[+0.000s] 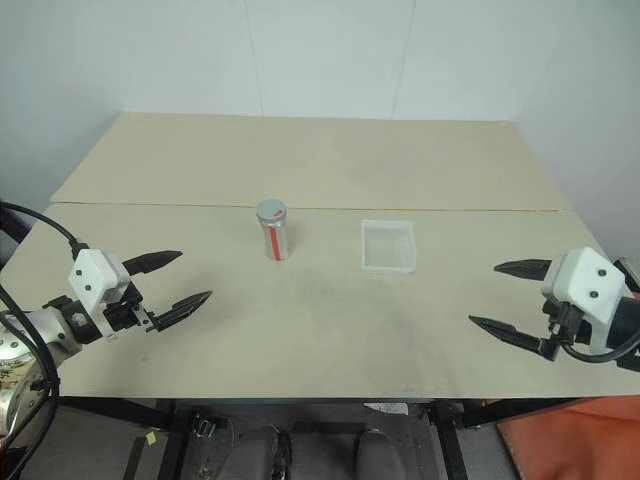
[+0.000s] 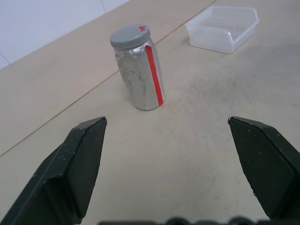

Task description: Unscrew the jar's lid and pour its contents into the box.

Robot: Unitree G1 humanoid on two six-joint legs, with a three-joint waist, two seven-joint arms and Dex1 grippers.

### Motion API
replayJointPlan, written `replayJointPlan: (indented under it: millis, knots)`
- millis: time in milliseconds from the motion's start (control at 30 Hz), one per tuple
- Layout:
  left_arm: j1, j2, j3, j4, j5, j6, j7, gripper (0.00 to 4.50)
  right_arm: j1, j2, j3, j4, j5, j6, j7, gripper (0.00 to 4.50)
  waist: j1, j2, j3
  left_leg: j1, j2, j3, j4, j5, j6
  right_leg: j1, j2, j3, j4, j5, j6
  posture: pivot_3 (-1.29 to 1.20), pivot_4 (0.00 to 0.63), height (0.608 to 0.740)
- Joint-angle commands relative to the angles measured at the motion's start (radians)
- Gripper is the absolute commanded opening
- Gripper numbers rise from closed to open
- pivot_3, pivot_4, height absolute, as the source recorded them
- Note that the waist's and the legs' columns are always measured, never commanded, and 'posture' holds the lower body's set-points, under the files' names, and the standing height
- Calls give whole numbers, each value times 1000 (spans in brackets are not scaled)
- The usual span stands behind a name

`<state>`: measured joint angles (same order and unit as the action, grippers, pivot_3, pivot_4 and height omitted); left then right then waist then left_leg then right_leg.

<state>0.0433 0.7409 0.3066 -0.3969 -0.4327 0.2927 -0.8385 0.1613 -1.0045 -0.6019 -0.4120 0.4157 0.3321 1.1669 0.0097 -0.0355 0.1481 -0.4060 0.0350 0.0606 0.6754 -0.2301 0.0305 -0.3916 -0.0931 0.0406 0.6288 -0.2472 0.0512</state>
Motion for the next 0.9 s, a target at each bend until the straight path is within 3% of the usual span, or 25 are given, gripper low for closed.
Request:
replayJointPlan:
  millis: [33, 900]
  knots:
    - [-2, -4, 3, -43, -7, -5, 15, 4485, -19, -18, -11, -13, 9, -5, -10, 4500, 1, 0, 0, 0, 0, 0, 0, 0, 0, 0, 0, 0, 0, 0, 0, 0, 150, 740]
    - [-16, 22, 3, 10, 4, -35, -21, 4485, 4, -5, -8, -24, -3, -15, -39, 4500, 0, 0, 0, 0, 1, 0, -1, 0, 0, 0, 0, 0, 0, 0, 0, 0, 150, 740]
